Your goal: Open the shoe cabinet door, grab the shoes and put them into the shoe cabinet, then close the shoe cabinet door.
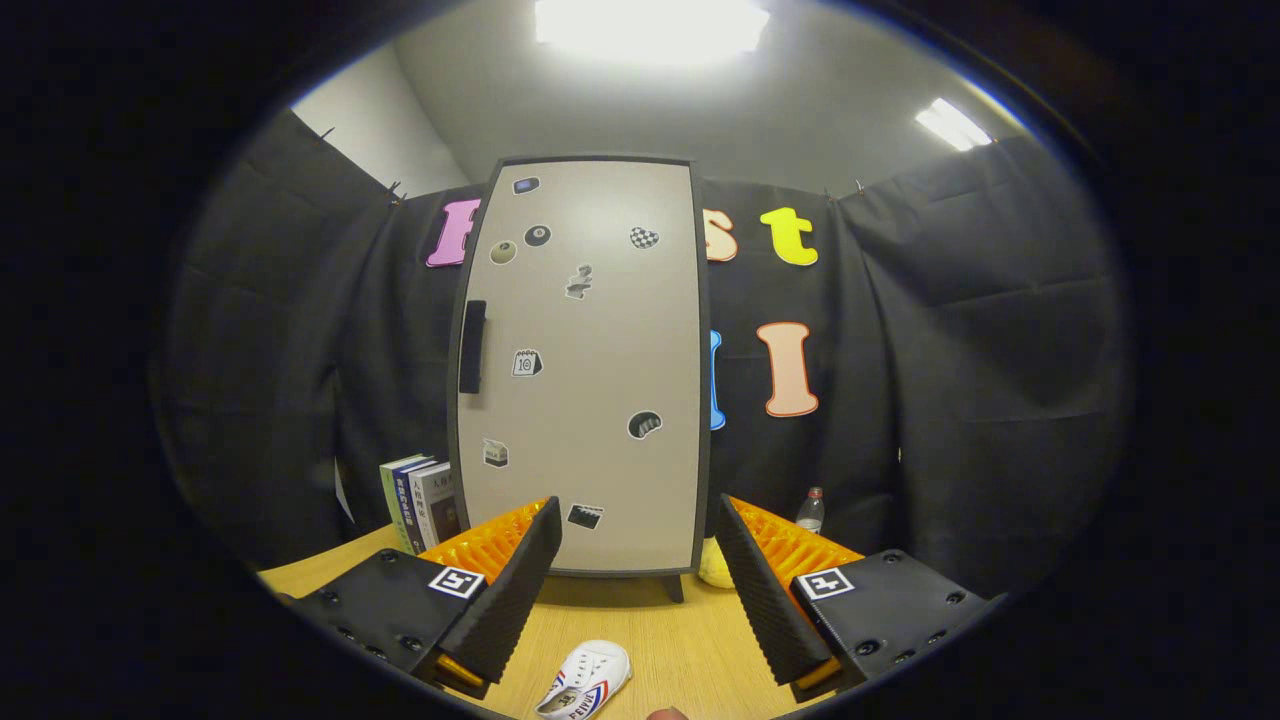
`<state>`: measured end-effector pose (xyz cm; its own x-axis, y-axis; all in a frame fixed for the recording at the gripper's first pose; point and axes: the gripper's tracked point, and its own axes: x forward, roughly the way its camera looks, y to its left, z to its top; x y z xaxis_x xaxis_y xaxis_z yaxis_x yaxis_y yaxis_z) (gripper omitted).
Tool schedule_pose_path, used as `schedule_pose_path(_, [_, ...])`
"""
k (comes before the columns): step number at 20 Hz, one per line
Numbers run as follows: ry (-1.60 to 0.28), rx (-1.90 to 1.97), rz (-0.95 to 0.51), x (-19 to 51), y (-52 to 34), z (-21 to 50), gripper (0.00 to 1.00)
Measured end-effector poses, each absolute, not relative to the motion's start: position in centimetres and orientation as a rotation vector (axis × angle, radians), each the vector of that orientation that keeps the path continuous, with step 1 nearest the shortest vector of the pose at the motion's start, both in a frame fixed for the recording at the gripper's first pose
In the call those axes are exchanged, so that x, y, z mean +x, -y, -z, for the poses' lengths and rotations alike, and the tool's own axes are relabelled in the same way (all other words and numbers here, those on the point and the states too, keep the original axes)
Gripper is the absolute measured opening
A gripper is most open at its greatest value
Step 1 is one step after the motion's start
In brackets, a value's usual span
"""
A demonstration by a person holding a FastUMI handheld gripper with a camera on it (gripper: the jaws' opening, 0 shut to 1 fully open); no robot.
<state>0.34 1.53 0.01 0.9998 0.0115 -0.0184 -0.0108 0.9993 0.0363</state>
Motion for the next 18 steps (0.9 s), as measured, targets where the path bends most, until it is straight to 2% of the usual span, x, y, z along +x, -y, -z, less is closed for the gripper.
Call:
schedule_pose_path(5, [-0.004,0.049,-0.018,2.2,-3.0,-2.6,0.97])
schedule_pose_path(18, [0.069,0.094,-0.200,14.6,-14.9,-12.3,0.97])
